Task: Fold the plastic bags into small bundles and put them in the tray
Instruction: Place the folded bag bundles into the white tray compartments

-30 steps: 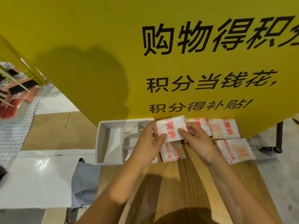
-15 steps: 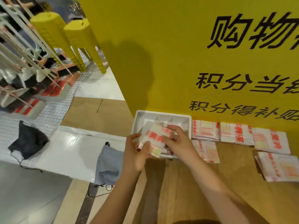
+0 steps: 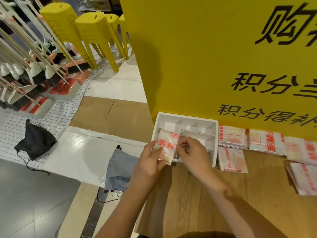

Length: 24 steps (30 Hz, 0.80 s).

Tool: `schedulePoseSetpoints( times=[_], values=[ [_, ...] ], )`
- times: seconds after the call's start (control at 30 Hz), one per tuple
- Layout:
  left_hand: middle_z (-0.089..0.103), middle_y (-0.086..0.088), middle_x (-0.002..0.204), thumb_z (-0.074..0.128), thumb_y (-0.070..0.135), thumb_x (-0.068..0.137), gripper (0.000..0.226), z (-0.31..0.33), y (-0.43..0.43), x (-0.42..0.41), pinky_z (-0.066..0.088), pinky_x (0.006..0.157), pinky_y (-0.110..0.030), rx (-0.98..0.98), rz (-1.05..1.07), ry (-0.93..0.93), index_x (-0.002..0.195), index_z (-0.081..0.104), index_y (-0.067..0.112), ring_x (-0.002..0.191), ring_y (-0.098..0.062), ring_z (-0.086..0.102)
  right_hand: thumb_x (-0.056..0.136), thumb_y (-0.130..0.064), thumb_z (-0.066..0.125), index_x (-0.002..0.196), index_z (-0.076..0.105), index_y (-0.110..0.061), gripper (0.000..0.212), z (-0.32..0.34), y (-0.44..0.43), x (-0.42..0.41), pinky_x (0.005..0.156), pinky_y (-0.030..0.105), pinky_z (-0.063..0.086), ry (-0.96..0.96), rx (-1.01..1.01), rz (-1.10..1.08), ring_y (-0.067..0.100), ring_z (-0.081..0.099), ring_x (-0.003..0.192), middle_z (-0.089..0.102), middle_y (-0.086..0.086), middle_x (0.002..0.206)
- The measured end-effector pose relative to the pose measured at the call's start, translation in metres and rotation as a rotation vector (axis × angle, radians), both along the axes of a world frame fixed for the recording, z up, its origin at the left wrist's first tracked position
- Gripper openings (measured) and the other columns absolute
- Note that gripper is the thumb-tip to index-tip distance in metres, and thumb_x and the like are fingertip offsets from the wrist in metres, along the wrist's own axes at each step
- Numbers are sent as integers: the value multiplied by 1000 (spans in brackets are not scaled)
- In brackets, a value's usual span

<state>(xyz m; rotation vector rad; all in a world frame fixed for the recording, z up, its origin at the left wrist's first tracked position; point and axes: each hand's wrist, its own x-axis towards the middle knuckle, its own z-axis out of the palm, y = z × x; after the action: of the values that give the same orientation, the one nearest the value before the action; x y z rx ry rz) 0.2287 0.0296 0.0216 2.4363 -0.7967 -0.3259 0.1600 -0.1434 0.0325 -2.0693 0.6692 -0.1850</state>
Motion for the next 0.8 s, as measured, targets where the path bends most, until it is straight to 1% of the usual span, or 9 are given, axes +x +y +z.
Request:
schedulePoseSetpoints(
  times=[0.03, 0.1, 0.17, 0.23, 0.3, 0.43, 0.63, 0.73, 0.8],
  values=[
    [49, -12, 145, 73, 38, 82, 50, -1, -3, 2, 56, 84, -39, 52, -12, -71, 124, 67, 11, 121, -32, 55, 95, -25, 62, 101, 63, -28, 7, 1, -3, -3, 74, 20, 49, 5, -4, -3, 5, 60, 88, 62, -8, 99],
    [58, -16, 134, 85, 26, 73, 45, -2, -9, 6, 56, 78, -45, 110, -42, -226, 113, 71, 12, 113, -35, 54, 97, -24, 61, 103, 62, -28, 8, 2, -9, -10, 73, 16, 45, 11, -7, -11, 2, 58, 89, 60, -10, 99],
    [61, -14, 129, 87, 26, 71, 37, -1, -15, 10, 50, 87, -46, 130, -62, -354, 104, 74, 14, 115, -31, 45, 97, -24, 60, 106, 63, -29, 11, 2, -16, -18, 76, 16, 46, 14, -11, -22, 1, 58, 91, 60, -12, 100],
    [59, -12, 135, 83, 25, 75, 30, -5, -19, 14, 40, 100, -48, 152, -101, -421, 103, 75, 17, 124, -31, 41, 97, -21, 59, 109, 64, -27, 14, 1, -21, -25, 82, 19, 50, 9, -4, -47, 3, 59, 92, 60, -10, 103],
    [55, -7, 143, 76, 19, 83, 31, -7, -24, 15, 29, 111, -54, 201, -197, -422, 114, 72, 21, 138, -31, 40, 97, -20, 58, 111, 65, -25, 16, 0, -23, -31, 85, 23, 52, -2, 18, -71, 5, 62, 93, 62, -9, 105],
    [32, 4, 160, 51, 15, 101, 46, 0, -32, 16, -1, 122, -57, 351, -316, -305, 144, 47, 31, 154, -22, 12, 99, -22, 57, 112, 64, -27, 16, -2, -25, -37, 85, 23, 54, -12, 34, -86, 4, 63, 91, 62, -11, 104],
    [14, 1, 166, 46, 16, 101, 57, 11, -56, 30, -11, 118, -61, 498, -354, -226, 153, 28, 32, 154, -22, 2, 98, -20, 57, 108, 64, -27, 14, -4, -33, -48, 80, 14, 49, 8, 2, -110, 1, 60, 94, 63, -11, 104],
    [16, 2, 166, 44, 19, 103, 51, 16, -57, 27, -13, 117, -60, 482, -336, -245, 152, 31, 30, 154, -22, 3, 97, -23, 59, 108, 63, -28, 13, -3, -45, -64, 69, 5, 40, 35, -73, -148, 0, 59, 86, 61, -12, 101],
    [24, 2, 163, 44, 21, 103, 46, 20, -60, 15, -12, 118, -58, 423, -305, -284, 148, 40, 27, 153, -22, 11, 96, -26, 60, 109, 64, -26, 13, -6, -59, -81, 69, 13, 43, 51, -96, -219, 4, 59, 82, 62, -9, 99]
  ],
)
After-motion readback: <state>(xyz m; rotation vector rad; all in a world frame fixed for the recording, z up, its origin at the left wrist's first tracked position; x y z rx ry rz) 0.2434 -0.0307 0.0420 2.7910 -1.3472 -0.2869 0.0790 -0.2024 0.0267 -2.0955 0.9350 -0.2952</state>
